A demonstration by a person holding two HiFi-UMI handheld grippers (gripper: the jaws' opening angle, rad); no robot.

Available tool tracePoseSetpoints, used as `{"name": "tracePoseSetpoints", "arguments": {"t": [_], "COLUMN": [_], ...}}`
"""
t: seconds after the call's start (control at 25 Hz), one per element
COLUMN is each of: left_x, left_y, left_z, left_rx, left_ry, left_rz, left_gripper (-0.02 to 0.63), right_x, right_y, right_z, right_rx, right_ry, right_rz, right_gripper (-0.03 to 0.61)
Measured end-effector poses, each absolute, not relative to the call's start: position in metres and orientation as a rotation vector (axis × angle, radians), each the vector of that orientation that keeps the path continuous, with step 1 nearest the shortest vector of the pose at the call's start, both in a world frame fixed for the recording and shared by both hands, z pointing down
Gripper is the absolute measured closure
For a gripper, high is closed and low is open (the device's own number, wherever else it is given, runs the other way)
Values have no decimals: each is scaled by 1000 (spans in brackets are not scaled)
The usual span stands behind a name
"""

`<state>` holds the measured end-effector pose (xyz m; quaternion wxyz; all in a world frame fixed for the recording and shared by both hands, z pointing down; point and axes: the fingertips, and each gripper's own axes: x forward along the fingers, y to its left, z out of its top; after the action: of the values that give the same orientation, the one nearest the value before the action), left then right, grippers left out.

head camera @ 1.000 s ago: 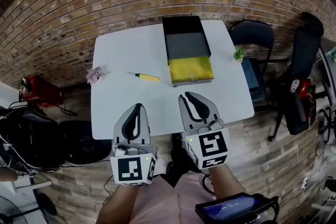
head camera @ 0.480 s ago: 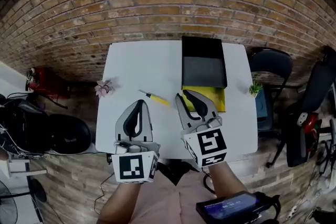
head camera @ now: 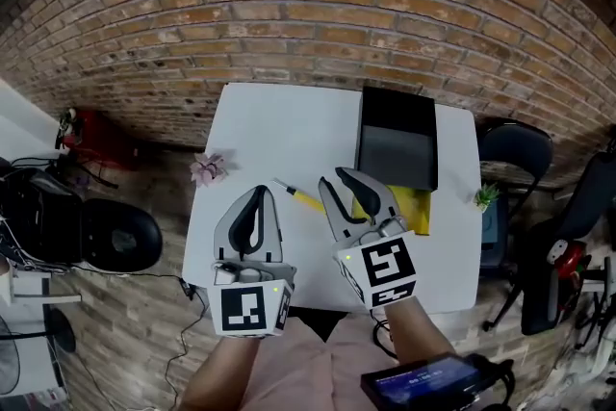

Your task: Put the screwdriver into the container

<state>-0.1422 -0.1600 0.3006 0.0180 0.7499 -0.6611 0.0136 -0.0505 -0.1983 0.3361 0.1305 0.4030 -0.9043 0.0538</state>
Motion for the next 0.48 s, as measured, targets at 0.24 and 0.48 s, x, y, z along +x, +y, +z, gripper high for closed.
{"name": "tracePoseSetpoints", "arguments": {"t": [0.24, 0.48], "left_x": [-163, -181], "left_y": [-179, -199], "left_z": [327, 370], "left_rx": [2279, 2216], "left_ry": [-2034, -1975], "left_rz": [63, 105], "left_gripper": [601, 601], "right_x": [-82, -109], "right_y": [-209, -209], "right_z": [380, 445], "right_rx": [1011, 871], "right_ry": [-2579, -2480], "right_rz": [214, 265], "right_gripper": [457, 447]}}
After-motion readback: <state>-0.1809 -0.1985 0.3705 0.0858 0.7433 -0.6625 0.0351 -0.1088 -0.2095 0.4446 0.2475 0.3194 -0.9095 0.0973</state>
